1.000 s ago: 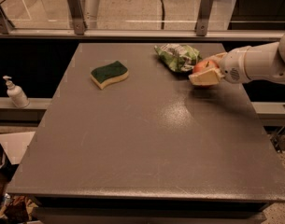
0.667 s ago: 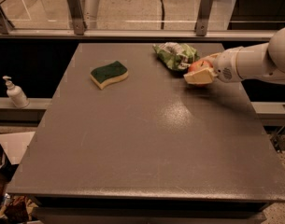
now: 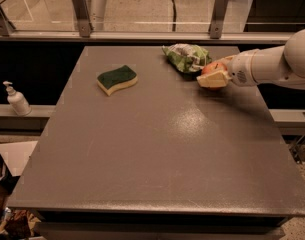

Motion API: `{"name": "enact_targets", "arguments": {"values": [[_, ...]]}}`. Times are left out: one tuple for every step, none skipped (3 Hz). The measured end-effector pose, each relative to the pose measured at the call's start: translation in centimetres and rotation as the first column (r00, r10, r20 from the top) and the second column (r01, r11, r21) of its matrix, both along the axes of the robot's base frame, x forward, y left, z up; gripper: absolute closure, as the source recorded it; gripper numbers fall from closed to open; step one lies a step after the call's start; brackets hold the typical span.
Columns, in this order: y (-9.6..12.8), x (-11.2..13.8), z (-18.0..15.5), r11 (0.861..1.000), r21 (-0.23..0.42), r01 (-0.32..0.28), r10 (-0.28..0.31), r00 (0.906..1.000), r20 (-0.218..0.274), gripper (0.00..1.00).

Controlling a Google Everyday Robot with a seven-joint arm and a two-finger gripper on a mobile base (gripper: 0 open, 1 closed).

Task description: Move apple near green jalapeno chip bag

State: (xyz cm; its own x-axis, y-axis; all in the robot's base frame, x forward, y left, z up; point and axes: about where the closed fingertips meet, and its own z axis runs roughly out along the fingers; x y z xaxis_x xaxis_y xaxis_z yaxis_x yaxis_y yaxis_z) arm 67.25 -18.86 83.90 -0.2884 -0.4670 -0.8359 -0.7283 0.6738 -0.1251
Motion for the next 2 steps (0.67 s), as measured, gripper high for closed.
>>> {"name": "enact_targets", "arguments": {"values": [[-0.21, 0.19, 0.00, 1.000, 0.001, 0.002, -0.002, 1.0000, 0.005, 0.15], [-0.38, 0.29, -0.07, 1.000, 0.003, 0.003, -0.003, 1.0000, 0.004, 0.00]]}}
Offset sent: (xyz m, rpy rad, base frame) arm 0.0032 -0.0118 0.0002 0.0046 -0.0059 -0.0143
